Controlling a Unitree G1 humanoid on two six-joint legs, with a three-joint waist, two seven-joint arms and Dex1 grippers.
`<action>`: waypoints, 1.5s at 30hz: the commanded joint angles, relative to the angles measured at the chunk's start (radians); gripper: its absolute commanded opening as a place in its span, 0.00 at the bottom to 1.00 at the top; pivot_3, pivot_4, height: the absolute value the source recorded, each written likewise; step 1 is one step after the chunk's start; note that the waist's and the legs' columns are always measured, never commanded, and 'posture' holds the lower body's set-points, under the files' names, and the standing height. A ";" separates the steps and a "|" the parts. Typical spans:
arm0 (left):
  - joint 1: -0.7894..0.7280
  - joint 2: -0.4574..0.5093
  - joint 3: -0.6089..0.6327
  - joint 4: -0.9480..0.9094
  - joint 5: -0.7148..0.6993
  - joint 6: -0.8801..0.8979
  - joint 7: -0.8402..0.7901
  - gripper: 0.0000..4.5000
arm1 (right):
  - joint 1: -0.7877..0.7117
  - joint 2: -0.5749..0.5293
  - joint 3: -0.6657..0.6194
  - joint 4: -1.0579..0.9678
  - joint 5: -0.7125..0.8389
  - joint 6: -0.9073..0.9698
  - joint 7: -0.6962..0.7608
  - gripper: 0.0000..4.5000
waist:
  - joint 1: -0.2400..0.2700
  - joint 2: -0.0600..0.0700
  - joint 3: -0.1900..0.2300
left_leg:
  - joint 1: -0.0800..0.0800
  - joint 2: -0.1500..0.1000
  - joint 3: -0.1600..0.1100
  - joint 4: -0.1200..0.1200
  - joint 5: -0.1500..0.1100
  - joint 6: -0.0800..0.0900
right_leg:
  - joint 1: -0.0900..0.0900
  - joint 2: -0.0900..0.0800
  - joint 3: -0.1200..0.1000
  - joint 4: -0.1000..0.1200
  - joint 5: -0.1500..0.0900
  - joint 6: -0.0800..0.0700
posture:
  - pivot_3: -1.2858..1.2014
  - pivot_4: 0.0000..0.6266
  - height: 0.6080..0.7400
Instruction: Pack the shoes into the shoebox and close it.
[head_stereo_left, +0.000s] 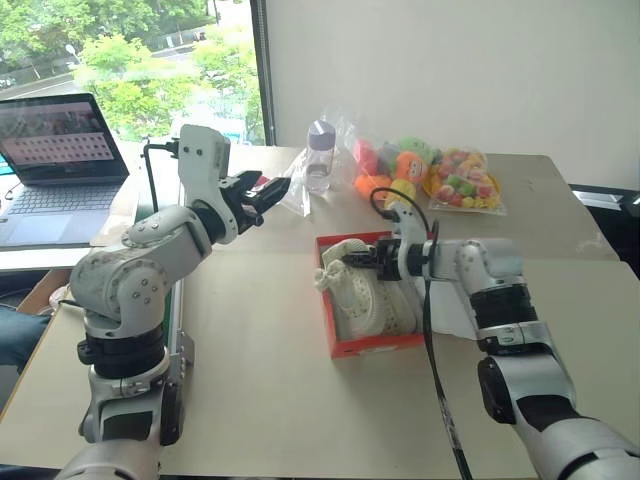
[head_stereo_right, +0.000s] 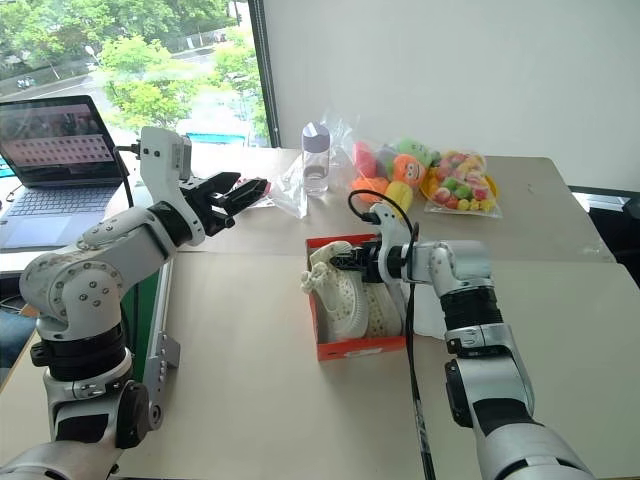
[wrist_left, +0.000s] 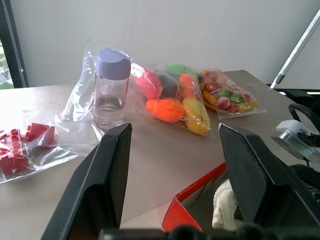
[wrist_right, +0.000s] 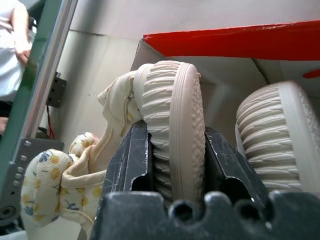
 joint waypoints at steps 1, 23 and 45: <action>-0.016 0.018 0.019 -0.060 -0.004 0.000 0.011 0.66 | 0.037 -0.032 0.134 -0.027 -0.178 -0.114 -0.069 0.20 | 0.001 0.000 0.000 | 0.002 0.000 0.000 0.000 0.000 0.000 | 0.002 0.000 0.000 0.000 -0.003 0.004 | 0.52 0.24 1.00; -0.009 0.062 0.037 -0.101 -0.014 0.037 0.023 0.66 | 0.102 -0.099 0.438 -0.132 -0.492 -0.307 0.062 0.20 | 0.007 0.000 -0.003 | 0.011 -0.001 0.001 -0.001 -0.005 -0.009 | 0.010 -0.003 0.000 0.000 -0.007 0.001 | 0.52 0.24 1.00; -0.065 0.082 0.007 -0.050 0.004 0.009 -0.014 0.66 | 0.133 0.059 0.272 0.198 -0.556 -0.410 0.060 0.20 | 0.023 -0.020 -0.032 | 0.023 0.000 0.000 -0.006 -0.008 -0.011 | 0.015 -0.006 -0.002 -0.003 -0.010 0.002 | 0.52 0.24 1.00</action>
